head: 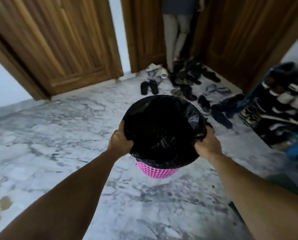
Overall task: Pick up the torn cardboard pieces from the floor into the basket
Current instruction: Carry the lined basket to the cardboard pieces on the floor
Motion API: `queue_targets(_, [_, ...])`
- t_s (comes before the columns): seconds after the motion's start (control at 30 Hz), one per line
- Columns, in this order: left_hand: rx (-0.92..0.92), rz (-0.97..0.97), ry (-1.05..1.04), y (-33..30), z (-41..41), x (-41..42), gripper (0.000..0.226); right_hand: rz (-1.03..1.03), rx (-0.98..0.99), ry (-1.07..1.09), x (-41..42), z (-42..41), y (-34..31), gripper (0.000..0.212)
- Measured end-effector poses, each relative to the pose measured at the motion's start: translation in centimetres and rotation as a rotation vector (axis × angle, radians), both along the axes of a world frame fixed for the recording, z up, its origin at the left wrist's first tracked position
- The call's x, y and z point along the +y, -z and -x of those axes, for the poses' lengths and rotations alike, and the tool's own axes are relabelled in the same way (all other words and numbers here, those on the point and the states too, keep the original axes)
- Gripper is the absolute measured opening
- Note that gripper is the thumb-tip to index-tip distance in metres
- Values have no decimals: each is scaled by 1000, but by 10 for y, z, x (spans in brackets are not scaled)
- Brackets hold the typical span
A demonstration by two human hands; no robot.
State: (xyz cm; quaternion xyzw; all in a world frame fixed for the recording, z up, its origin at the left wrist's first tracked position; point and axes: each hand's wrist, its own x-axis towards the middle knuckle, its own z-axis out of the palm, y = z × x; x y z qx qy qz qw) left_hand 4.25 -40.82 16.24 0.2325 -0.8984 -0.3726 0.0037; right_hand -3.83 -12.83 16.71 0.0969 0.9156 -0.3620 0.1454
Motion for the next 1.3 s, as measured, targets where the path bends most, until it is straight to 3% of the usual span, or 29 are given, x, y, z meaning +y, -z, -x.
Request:
queue_targets(0.27, [72, -4, -308, -50, -91, -207, 96, -19, 93, -314, -242, -7, -62, 64])
queue_targets(0.4, [60, -18, -470, -66, -143, -301, 87, -17, 119, -467, -361, -24, -75, 62])
queue_targets(0.7, [104, -196, -898, -87, -247, -450, 86, -1, 74, -743, -578, -70, -84, 71])
queue_targets(0.77, [126, -267, -1012, -88, -266, -476, 86, 9, 75, -824, -625, -78, -83, 71])
queue_targets(0.9, [166, -310, -1208, -88, -307, -515, 47, -7, 128, -1080, -717, -96, -76, 51])
queue_targets(1.07, [308, -349, -1388, -89, -347, -539, 44, 49, 53, -1286, -814, -127, -67, 28])
queue_targets(1.17, [266, -212, -1557, -80, -384, -547, 40, 19, 56, -1441, -869, -166, -58, 62])
queue_targets(1.3, [214, -159, -1728, -67, -435, -546, 28, 0, 92, -1578, -914, -235, -62, 64])
